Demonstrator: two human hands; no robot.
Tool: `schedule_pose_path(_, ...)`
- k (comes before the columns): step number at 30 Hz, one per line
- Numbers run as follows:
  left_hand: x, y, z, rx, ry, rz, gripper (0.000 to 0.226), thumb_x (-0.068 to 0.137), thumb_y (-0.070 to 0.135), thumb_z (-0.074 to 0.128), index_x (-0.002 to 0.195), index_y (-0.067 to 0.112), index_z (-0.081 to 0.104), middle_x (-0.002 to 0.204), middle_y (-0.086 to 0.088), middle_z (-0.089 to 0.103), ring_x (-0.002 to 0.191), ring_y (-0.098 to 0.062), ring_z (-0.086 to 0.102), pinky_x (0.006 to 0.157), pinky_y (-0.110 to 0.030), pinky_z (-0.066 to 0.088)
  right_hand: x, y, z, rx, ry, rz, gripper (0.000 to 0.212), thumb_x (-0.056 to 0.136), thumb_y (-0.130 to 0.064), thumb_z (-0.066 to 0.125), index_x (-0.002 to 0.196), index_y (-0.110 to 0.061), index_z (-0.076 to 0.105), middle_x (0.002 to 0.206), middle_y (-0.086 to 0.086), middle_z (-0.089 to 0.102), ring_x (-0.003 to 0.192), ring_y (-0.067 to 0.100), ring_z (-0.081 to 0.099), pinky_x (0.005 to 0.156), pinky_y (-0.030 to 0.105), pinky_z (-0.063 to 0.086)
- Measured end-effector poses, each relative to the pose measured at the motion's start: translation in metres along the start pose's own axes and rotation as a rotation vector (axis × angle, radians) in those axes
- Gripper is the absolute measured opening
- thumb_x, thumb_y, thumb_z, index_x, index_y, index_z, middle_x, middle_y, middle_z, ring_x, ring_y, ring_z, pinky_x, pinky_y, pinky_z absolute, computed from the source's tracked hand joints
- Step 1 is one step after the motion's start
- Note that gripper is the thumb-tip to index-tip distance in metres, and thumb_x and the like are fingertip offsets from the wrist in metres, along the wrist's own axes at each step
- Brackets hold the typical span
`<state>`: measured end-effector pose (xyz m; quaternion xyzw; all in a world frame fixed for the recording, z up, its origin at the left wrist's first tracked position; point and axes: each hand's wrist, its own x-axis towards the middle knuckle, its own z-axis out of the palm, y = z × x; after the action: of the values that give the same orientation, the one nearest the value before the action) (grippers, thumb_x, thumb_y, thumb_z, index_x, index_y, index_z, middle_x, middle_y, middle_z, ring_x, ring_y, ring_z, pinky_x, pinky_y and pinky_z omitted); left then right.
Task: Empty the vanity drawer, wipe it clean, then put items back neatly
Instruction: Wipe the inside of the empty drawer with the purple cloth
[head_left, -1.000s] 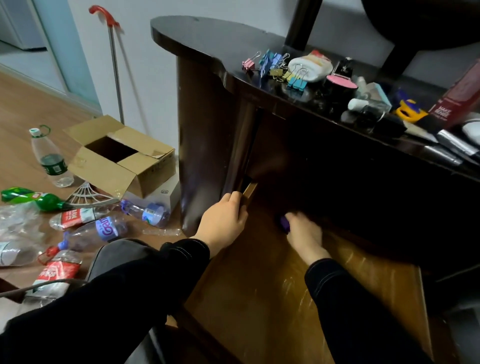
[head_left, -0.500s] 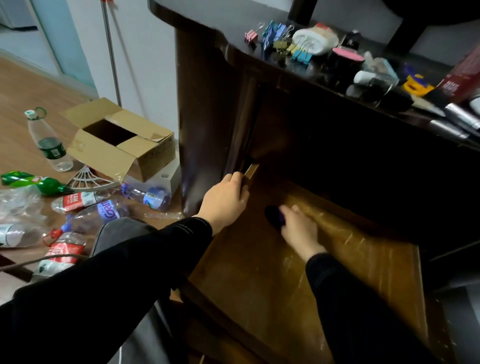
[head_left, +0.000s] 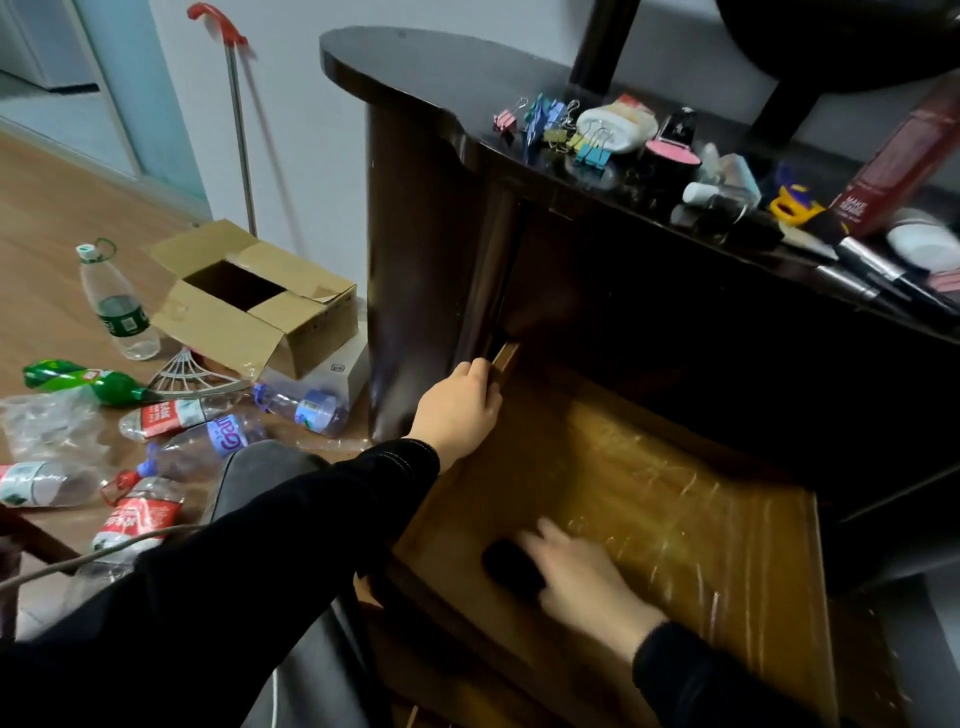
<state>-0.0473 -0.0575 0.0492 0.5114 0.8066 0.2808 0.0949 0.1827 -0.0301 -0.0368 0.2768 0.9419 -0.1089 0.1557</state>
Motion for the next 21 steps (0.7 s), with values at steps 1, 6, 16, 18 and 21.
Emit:
schedule_pose_path(1, 0.000, 0.000, -0.001, -0.003, -0.001, -0.001, 0.030, 0.105, 0.033, 0.039, 0.125, 0.013, 0.049, 0.115, -0.007, 0.058, 0.097, -0.031, 0.062, 0.084, -0.044, 0.051, -0.007, 0.000, 0.005, 0.008, -0.028, -0.035, 0.069, 0.087, -0.006, 0.064, 0.147, -0.030, 0.042, 0.142, 0.003, 0.047, 0.090, 0.020, 0.069, 0.066, 0.022, 0.052)
schedule_pose_path(6, 0.002, -0.003, 0.003, -0.006, -0.001, 0.002, 0.031, 0.105, 0.033, 0.040, 0.126, 0.012, 0.049, 0.117, -0.008, 0.058, 0.100, -0.034, 0.062, 0.085, -0.044, 0.050, 0.030, 0.021, -0.010, -0.001, 0.083, 0.068, 0.057, 0.087, -0.014, 0.061, 0.140, -0.032, 0.046, 0.120, -0.008, 0.052, 0.097, 0.019, 0.066, 0.072, 0.032, 0.053)
schedule_pose_path(16, 0.007, -0.007, 0.007, 0.000, 0.015, 0.015, 0.028, 0.105, 0.033, 0.041, 0.122, 0.013, 0.049, 0.112, -0.008, 0.059, 0.096, -0.032, 0.062, 0.082, -0.044, 0.051, 0.102, 0.061, -0.054, 0.047, 0.259, 0.409, 0.055, 0.093, -0.021, 0.065, 0.142, -0.029, 0.043, 0.129, 0.005, 0.051, 0.090, 0.030, 0.066, 0.066, 0.033, 0.052)
schedule_pose_path(18, 0.005, -0.004, 0.004, 0.004, 0.004, 0.010, 0.029, 0.105, 0.033, 0.040, 0.123, 0.012, 0.049, 0.113, -0.008, 0.059, 0.098, -0.032, 0.062, 0.083, -0.045, 0.051, 0.084, 0.044, -0.050, 0.024, 0.179, 0.352, 0.059, 0.093, -0.020, 0.065, 0.146, -0.028, 0.040, 0.136, 0.003, 0.048, 0.099, 0.030, 0.066, 0.075, 0.036, 0.056)
schedule_pose_path(21, 0.001, -0.001, 0.000, 0.008, -0.002, 0.007, 0.031, 0.105, 0.033, 0.039, 0.125, 0.011, 0.049, 0.116, -0.010, 0.059, 0.100, -0.033, 0.062, 0.085, -0.046, 0.051, 0.038, 0.010, -0.028, 0.036, 0.053, 0.156, 0.064, 0.089, -0.012, 0.063, 0.147, -0.027, 0.040, 0.141, 0.003, 0.047, 0.105, 0.028, 0.066, 0.081, 0.036, 0.057)
